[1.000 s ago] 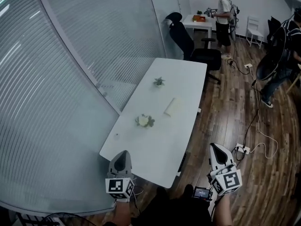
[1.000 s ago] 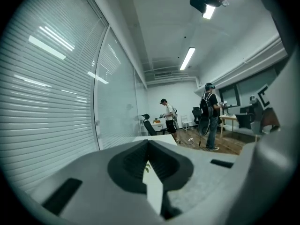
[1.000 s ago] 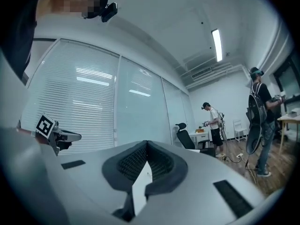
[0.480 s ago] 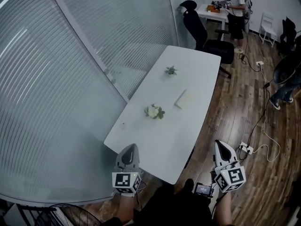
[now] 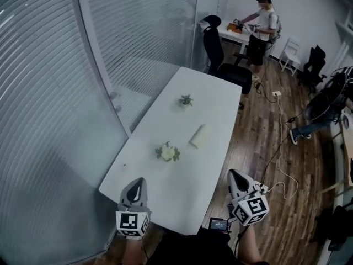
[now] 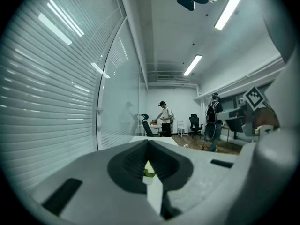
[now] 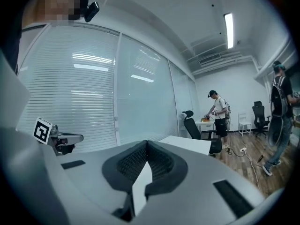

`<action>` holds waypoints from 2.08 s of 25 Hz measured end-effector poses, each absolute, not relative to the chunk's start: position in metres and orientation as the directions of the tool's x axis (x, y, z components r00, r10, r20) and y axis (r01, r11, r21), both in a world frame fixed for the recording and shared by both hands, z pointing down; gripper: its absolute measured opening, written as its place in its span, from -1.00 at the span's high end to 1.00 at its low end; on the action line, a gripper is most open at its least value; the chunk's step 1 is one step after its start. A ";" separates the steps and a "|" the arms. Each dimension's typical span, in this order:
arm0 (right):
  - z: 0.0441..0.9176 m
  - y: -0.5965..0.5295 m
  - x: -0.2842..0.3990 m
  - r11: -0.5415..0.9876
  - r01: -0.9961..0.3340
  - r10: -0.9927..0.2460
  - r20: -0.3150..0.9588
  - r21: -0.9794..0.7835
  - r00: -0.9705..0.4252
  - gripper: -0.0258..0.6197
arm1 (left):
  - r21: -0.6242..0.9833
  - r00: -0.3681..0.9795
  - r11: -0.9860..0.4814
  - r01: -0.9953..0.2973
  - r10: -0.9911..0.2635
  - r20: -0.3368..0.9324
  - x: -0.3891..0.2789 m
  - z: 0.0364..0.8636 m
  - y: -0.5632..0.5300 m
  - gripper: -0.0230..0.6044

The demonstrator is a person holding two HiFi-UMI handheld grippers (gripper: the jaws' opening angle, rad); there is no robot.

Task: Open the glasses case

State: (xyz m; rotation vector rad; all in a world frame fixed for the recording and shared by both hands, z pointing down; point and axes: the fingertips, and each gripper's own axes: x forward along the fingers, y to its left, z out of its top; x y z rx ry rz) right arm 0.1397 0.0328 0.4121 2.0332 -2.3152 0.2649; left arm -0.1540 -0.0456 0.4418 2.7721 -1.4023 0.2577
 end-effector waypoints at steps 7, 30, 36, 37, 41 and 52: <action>0.431 -0.003 0.148 0.122 -0.991 -0.971 0.199 -0.057 -0.131 0.89 | -0.012 0.610 -0.620 -0.784 -0.774 0.170 -0.134 0.467 -0.088 0.95; 0.485 -0.109 0.206 0.239 -0.964 -0.957 0.140 -0.117 -0.254 0.32 | -0.034 0.528 -0.553 -0.832 -0.809 0.258 -0.078 0.495 -0.133 0.94; 0.499 -0.128 0.204 0.264 -0.962 -0.948 0.163 -0.076 -0.273 0.31 | -0.030 0.510 -0.539 -0.842 -0.812 0.284 -0.084 0.503 -0.131 0.94; 0.502 -0.131 0.204 0.265 -0.961 -0.947 0.165 -0.074 -0.274 0.31 | -0.033 0.504 -0.534 -0.845 -0.815 0.285 -0.086 0.504 -0.131 0.94; 0.522 -0.152 0.203 0.289 -0.956 -0.936 0.196 -0.042 -0.291 0.31 | -0.040 0.477 -0.508 -0.860 -0.830 0.288 -0.098 0.502 -0.134 0.94; 0.639 -0.241 0.209 0.447 -0.637 -0.868 0.477 0.628 -0.139 0.32 | -0.054 0.370 -0.408 -0.911 -0.869 0.329 -0.151 0.510 -0.127 0.94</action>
